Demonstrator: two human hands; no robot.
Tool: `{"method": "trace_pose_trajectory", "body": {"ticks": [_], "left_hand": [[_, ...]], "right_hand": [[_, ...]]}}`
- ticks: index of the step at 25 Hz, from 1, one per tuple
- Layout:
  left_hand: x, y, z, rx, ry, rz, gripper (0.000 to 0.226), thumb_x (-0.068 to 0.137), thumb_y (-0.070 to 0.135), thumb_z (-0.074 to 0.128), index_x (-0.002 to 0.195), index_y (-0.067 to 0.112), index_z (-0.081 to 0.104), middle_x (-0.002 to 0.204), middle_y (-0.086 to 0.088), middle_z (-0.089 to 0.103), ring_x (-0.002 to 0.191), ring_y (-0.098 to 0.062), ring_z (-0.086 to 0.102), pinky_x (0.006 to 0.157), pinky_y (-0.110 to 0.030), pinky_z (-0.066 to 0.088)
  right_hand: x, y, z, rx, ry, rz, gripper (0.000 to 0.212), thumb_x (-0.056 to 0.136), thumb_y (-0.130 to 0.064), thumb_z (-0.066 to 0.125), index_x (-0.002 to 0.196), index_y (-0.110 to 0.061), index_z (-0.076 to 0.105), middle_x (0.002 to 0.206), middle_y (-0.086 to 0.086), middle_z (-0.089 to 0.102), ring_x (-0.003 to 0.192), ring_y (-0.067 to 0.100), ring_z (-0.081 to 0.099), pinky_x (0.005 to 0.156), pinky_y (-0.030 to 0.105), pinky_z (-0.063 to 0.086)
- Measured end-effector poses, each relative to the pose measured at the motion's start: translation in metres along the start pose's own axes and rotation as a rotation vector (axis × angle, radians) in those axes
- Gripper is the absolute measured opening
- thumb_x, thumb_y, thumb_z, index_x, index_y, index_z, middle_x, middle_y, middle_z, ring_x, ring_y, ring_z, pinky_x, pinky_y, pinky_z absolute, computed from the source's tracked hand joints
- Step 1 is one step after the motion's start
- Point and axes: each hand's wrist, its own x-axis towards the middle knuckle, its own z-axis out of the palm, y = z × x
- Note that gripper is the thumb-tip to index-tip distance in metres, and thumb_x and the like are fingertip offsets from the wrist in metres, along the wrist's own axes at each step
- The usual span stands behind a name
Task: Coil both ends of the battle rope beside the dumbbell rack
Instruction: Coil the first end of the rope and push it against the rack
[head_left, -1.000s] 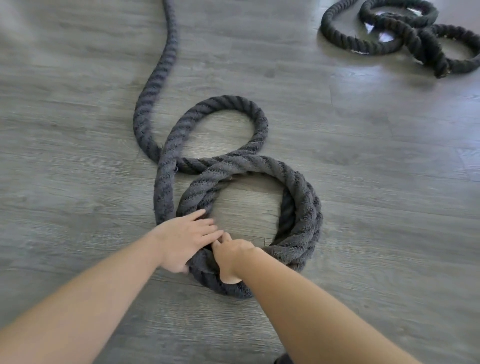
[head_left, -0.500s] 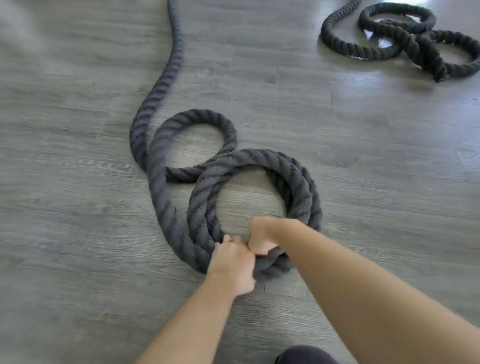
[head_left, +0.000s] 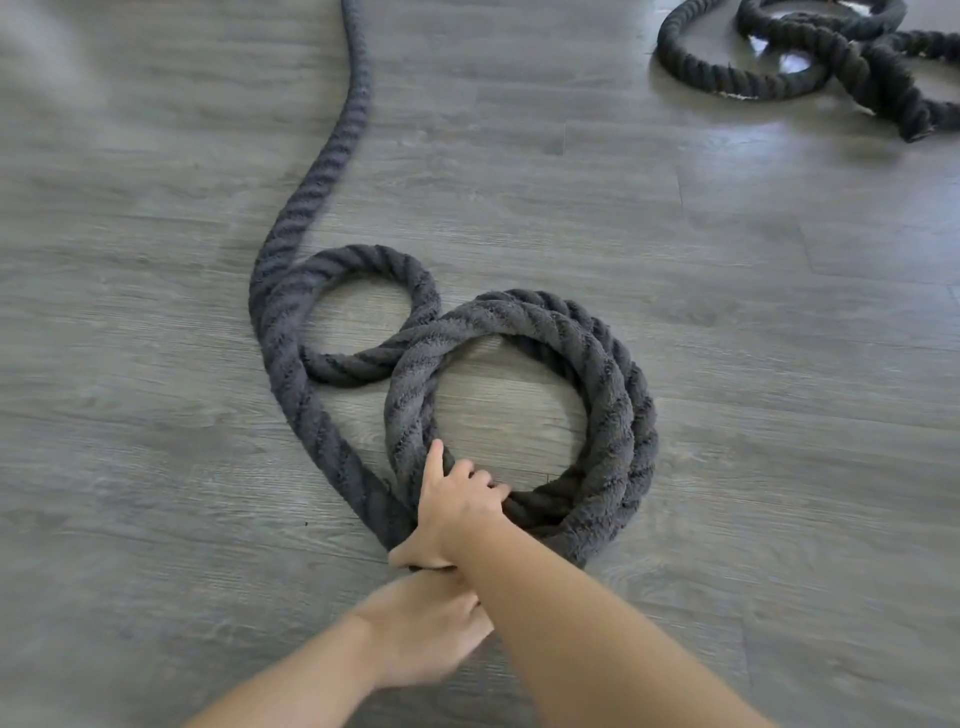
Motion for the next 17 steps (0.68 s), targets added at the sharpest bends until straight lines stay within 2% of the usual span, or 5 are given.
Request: {"method": "trace_pose_trajectory", "body": {"ticks": [2,4,7,13,17], "left_hand": [[-0.025,-0.007,0.028,-0.073,0.309,0.134,0.024,0.096,0.016,0.051,0.118,0.013,0.060,0.118,-0.009,0.061,0.107,-0.025,0.057,0.102,-0.038,0.041],[-0.040,-0.038,0.038,-0.134,0.419,0.257,0.010,0.098,0.016,0.050,0.106,0.015,0.054,0.107,-0.007,0.052,0.094,-0.024,0.054,0.094,-0.034,0.046],[-0.027,-0.043,0.044,-0.053,0.528,0.294,0.006,0.095,0.016,0.050,0.101,0.018,0.051,0.103,-0.002,0.045,0.084,-0.020,0.046,0.083,-0.030,0.047],[-0.021,-0.044,0.040,0.020,0.563,0.281,0.023,0.101,0.013,0.038,0.088,0.022,0.055,0.083,0.005,0.055,0.067,-0.017,0.043,0.066,-0.029,0.044],[-0.030,-0.052,0.044,-0.073,0.555,0.264,0.004,0.094,0.019,0.055,0.093,0.020,0.051,0.092,0.002,0.049,0.073,-0.018,0.042,0.070,-0.032,0.043]], "right_hand": [[0.001,0.001,-0.020,0.040,-0.029,-0.035,0.129,0.077,-0.064,0.071,0.157,-0.016,-0.018,0.154,0.029,0.020,0.136,0.051,0.027,0.107,0.070,0.023],[0.000,0.002,-0.029,0.054,-0.027,-0.036,0.123,0.081,-0.060,0.071,0.157,-0.019,-0.017,0.156,0.026,0.021,0.138,0.048,0.027,0.107,0.070,0.025],[0.000,0.008,-0.029,0.047,-0.080,-0.057,0.122,0.082,-0.053,0.074,0.157,-0.021,-0.016,0.157,0.022,0.021,0.140,0.045,0.027,0.109,0.069,0.026],[0.006,0.014,-0.033,0.026,-0.078,-0.076,0.118,0.083,-0.042,0.076,0.157,-0.025,-0.015,0.156,0.019,0.023,0.137,0.043,0.030,0.108,0.066,0.030],[0.002,0.020,-0.039,0.026,-0.091,-0.123,0.117,0.084,-0.045,0.073,0.157,-0.024,-0.016,0.158,0.017,0.020,0.140,0.043,0.028,0.108,0.064,0.032]]}}
